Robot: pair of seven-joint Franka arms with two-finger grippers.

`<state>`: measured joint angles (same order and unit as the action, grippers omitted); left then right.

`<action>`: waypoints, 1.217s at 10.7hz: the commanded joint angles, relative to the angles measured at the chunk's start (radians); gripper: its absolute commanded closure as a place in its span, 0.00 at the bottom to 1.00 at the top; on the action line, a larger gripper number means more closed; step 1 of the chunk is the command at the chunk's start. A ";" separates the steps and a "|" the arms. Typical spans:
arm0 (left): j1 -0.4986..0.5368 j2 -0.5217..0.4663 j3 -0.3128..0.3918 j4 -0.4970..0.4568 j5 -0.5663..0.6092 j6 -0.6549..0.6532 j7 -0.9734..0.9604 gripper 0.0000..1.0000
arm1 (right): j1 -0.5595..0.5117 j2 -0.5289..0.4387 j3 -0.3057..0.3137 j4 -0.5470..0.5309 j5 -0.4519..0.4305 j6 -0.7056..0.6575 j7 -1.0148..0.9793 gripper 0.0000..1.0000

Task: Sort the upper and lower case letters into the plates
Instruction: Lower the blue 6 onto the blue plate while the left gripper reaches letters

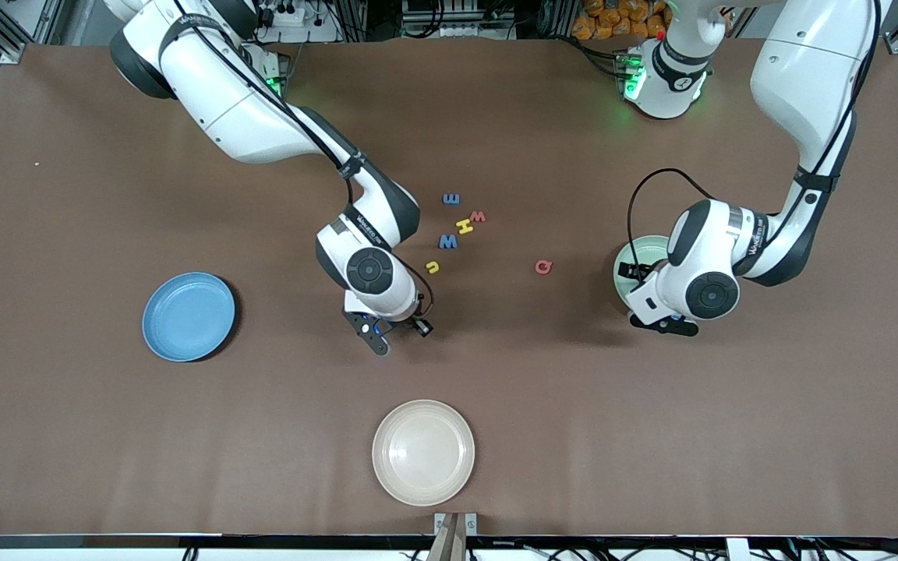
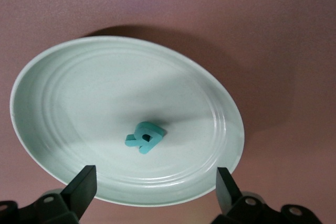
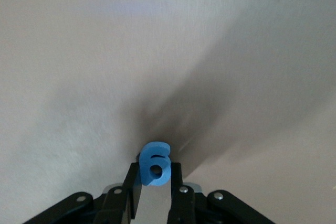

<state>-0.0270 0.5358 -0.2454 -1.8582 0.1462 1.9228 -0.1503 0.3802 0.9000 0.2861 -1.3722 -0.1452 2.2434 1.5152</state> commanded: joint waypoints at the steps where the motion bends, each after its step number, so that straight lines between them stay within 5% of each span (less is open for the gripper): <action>1: 0.001 -0.002 -0.006 0.005 -0.022 0.002 -0.021 0.00 | -0.087 -0.073 0.039 0.016 -0.002 -0.143 -0.096 1.00; 6: -0.021 -0.007 -0.021 0.010 -0.062 -0.001 -0.078 0.00 | -0.276 -0.208 0.039 -0.005 0.036 -0.489 -0.490 1.00; 10: -0.082 0.001 -0.113 0.062 -0.207 0.001 -0.328 0.00 | -0.415 -0.341 -0.040 -0.204 0.042 -0.504 -0.859 1.00; 13: -0.278 0.038 -0.115 0.119 -0.260 0.073 -0.446 0.00 | -0.481 -0.359 -0.114 -0.249 0.050 -0.502 -1.120 1.00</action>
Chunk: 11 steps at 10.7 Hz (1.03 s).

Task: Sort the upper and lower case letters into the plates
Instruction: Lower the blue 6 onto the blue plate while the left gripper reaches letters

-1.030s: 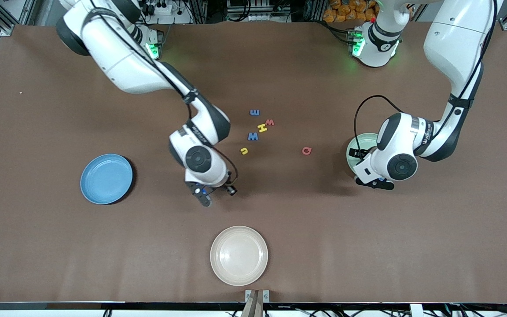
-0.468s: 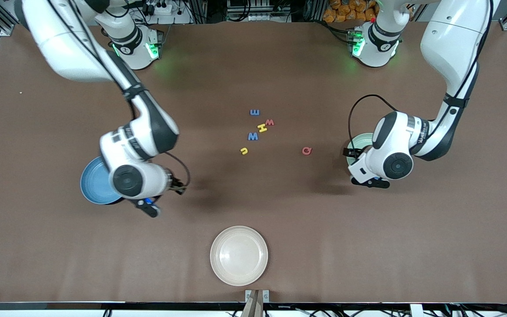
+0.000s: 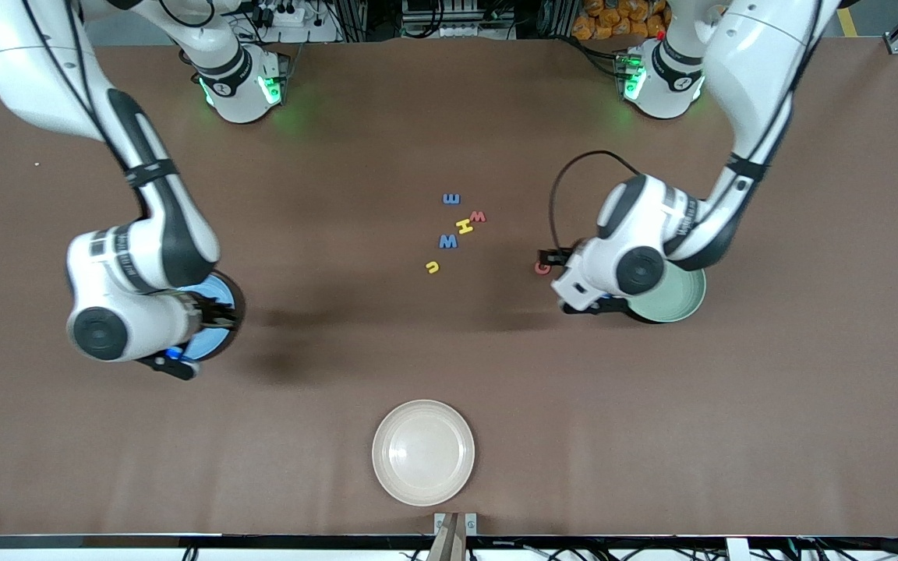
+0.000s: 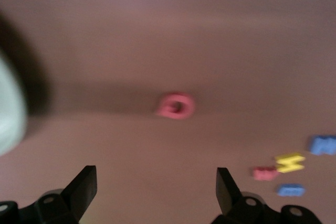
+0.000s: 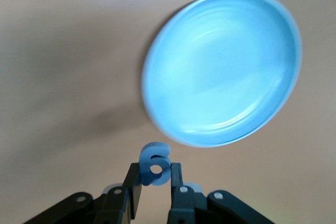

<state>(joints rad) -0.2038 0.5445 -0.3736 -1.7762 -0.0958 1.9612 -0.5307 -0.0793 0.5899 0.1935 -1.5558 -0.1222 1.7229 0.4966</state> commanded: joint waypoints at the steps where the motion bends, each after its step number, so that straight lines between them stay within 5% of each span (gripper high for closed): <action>1: -0.133 0.032 0.012 0.037 -0.019 0.071 -0.090 0.00 | -0.030 -0.045 -0.049 -0.066 0.054 0.029 -0.153 1.00; 4: -0.251 0.061 0.012 0.046 -0.021 0.180 -0.233 0.00 | -0.068 -0.041 -0.089 -0.160 0.058 0.176 -0.294 0.97; 5: -0.264 0.092 0.012 0.061 -0.016 0.215 -0.226 0.00 | -0.066 -0.039 -0.095 -0.170 0.058 0.196 -0.299 0.28; 6: -0.302 0.119 0.013 0.083 -0.007 0.244 -0.226 0.00 | -0.066 -0.041 -0.097 -0.167 0.058 0.196 -0.300 0.00; 11: -0.368 0.196 0.019 0.176 0.250 0.286 -0.206 0.00 | -0.054 -0.087 -0.091 -0.159 0.056 0.181 -0.299 0.00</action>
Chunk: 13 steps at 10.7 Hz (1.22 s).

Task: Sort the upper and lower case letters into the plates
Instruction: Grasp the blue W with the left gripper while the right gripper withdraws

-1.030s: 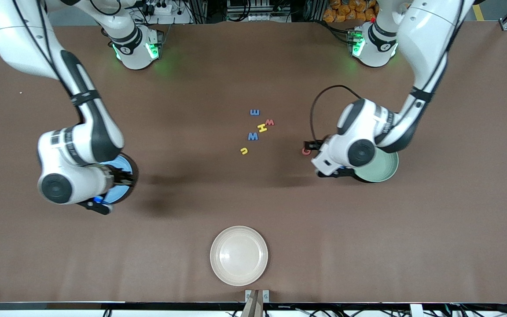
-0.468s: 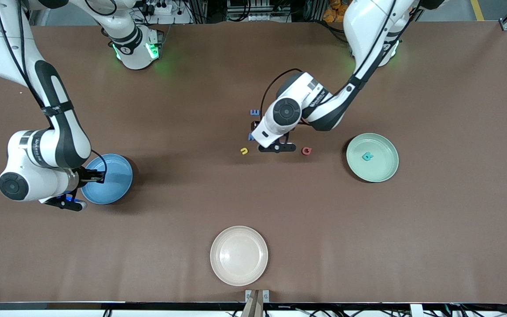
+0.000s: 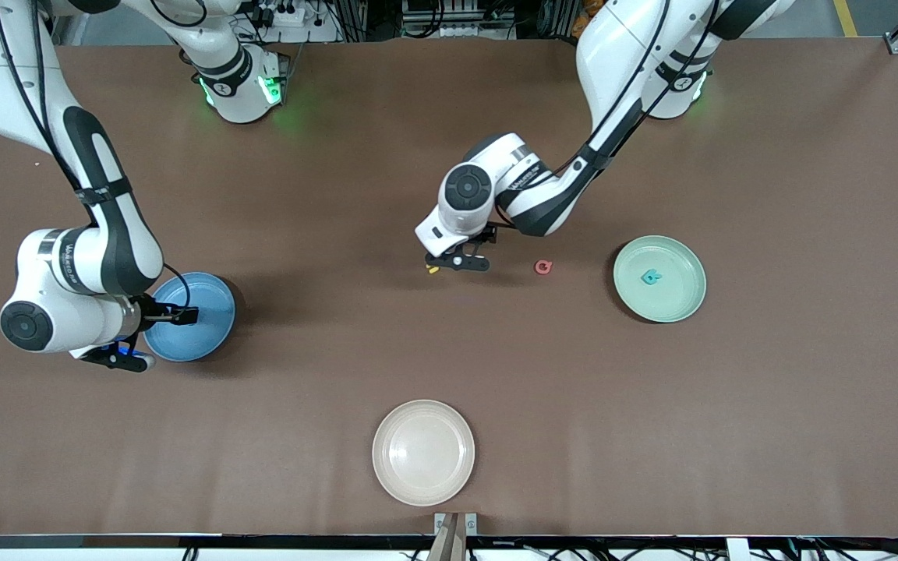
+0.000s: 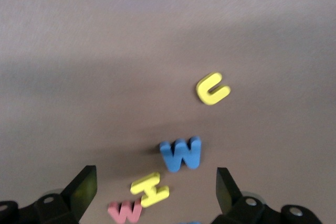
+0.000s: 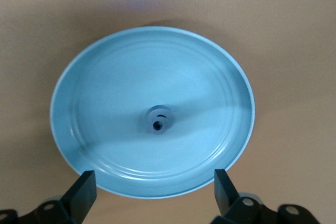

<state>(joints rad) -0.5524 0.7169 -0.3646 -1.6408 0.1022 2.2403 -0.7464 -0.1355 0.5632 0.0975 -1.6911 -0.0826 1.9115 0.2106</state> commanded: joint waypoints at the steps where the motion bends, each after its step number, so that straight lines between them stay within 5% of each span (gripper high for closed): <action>1: -0.020 0.026 0.010 0.044 0.051 0.018 -0.011 0.00 | 0.013 -0.081 0.007 -0.019 0.017 -0.022 -0.014 0.00; 11: -0.083 0.032 0.035 -0.051 0.102 0.145 -0.237 0.00 | 0.143 -0.324 0.013 0.028 0.023 -0.037 -0.014 0.00; 13: -0.102 0.038 0.048 -0.054 0.119 0.159 -0.270 0.00 | 0.148 -0.376 0.057 0.028 0.023 -0.039 -0.013 0.00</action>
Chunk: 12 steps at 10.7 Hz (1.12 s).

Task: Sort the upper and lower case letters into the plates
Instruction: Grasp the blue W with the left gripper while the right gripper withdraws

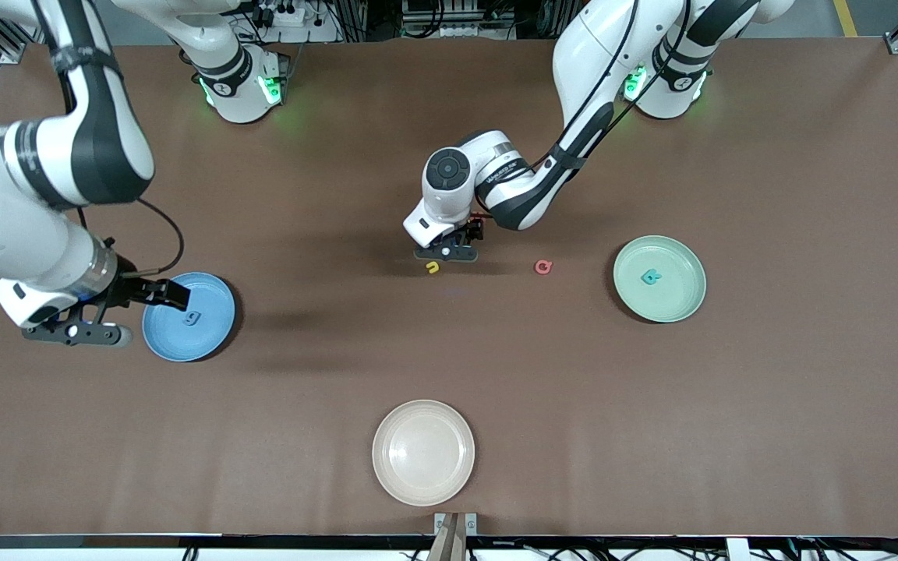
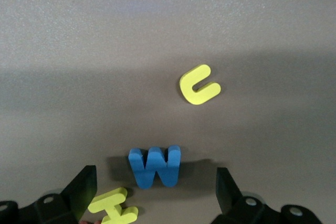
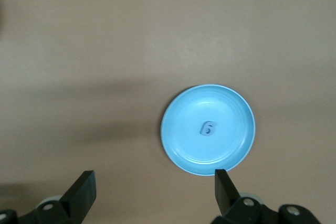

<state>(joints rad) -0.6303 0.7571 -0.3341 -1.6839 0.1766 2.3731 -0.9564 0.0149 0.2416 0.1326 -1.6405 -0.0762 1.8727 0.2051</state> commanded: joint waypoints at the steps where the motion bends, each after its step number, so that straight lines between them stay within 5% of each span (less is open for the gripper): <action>1: -0.041 0.004 0.027 -0.011 0.097 0.029 -0.102 0.00 | 0.013 -0.074 0.024 -0.024 0.016 -0.006 -0.009 0.00; 4: -0.039 0.011 0.026 -0.014 0.135 0.035 -0.140 0.04 | 0.025 -0.120 0.050 -0.025 0.018 -0.023 -0.009 0.00; 7: -0.032 0.007 0.026 -0.014 0.135 0.035 -0.142 0.51 | 0.039 -0.148 0.062 -0.025 0.018 -0.046 -0.009 0.00; 9: -0.031 0.005 0.024 -0.010 0.132 0.035 -0.143 0.59 | 0.053 -0.148 0.085 -0.032 0.016 -0.049 -0.003 0.00; 12: -0.031 0.005 0.024 -0.011 0.132 0.034 -0.144 0.89 | 0.053 -0.140 0.111 -0.032 0.016 -0.049 0.007 0.00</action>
<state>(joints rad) -0.6565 0.7574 -0.3168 -1.6889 0.2807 2.3943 -1.0650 0.0676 0.1177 0.2363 -1.6523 -0.0741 1.8248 0.2062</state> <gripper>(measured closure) 0.577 0.000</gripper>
